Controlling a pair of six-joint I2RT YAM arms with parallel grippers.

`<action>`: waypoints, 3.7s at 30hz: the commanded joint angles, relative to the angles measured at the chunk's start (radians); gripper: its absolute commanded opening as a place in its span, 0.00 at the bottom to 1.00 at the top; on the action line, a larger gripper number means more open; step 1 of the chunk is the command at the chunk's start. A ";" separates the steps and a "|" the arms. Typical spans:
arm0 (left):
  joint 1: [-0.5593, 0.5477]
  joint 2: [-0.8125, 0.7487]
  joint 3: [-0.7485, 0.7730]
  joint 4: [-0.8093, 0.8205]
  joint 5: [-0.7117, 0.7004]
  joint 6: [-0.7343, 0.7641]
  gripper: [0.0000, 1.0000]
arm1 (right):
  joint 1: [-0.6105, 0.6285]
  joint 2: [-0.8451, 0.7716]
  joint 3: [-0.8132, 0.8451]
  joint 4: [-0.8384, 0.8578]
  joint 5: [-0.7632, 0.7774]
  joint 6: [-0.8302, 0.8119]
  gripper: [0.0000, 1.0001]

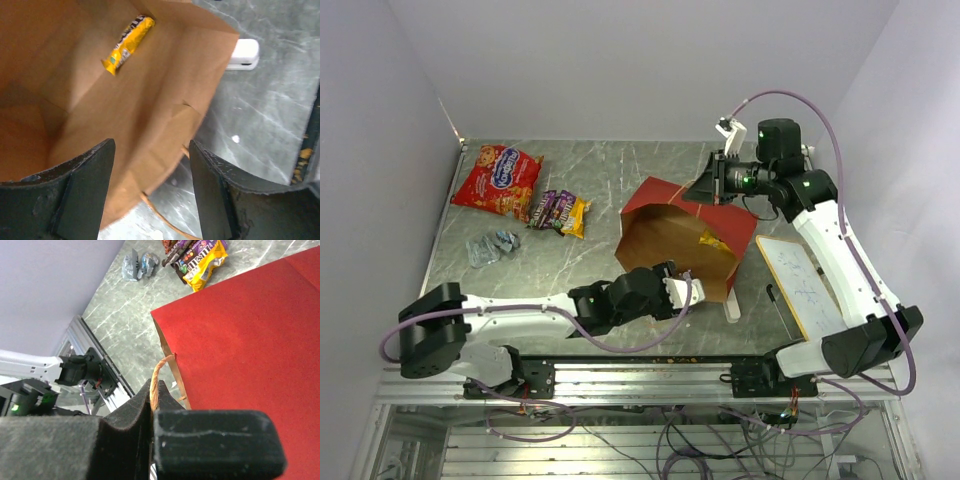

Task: Take the snacks out of the paper bag
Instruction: Take out the snack from the paper bag, then place the snack at the center of the board.

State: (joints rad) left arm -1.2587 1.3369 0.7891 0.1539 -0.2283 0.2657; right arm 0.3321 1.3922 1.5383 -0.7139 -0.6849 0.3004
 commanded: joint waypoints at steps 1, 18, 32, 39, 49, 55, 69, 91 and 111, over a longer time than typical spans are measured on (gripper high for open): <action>0.039 0.071 0.016 0.186 0.004 0.190 0.70 | -0.006 0.032 0.068 -0.057 -0.065 -0.041 0.00; 0.235 0.469 0.263 0.266 0.288 0.414 0.66 | -0.006 0.151 0.229 -0.249 -0.217 -0.183 0.00; 0.263 0.695 0.458 0.292 0.305 0.475 0.71 | -0.008 0.182 0.282 -0.279 -0.222 -0.178 0.00; 0.282 0.777 0.516 0.331 0.336 0.456 0.71 | -0.008 0.199 0.321 -0.305 -0.224 -0.182 0.00; 0.290 0.942 0.665 0.358 0.324 0.455 0.70 | -0.008 0.239 0.415 -0.400 -0.209 -0.206 0.00; 0.294 0.982 0.709 0.349 0.308 0.429 0.42 | -0.008 0.226 0.413 -0.416 -0.193 -0.211 0.00; 0.276 0.698 0.500 0.187 0.401 0.247 0.15 | -0.009 0.165 0.277 -0.240 -0.147 -0.156 0.00; 0.260 -0.200 0.162 -0.451 0.488 -0.156 0.07 | -0.040 0.005 0.001 0.103 -0.083 -0.017 0.00; 0.404 -0.214 0.666 -0.925 -0.243 -0.517 0.07 | -0.050 0.155 0.115 0.145 -0.132 -0.030 0.00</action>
State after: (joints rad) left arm -0.9409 0.9993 1.3495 -0.6407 -0.3035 -0.2245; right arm 0.2890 1.4868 1.5688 -0.5667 -0.7849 0.2935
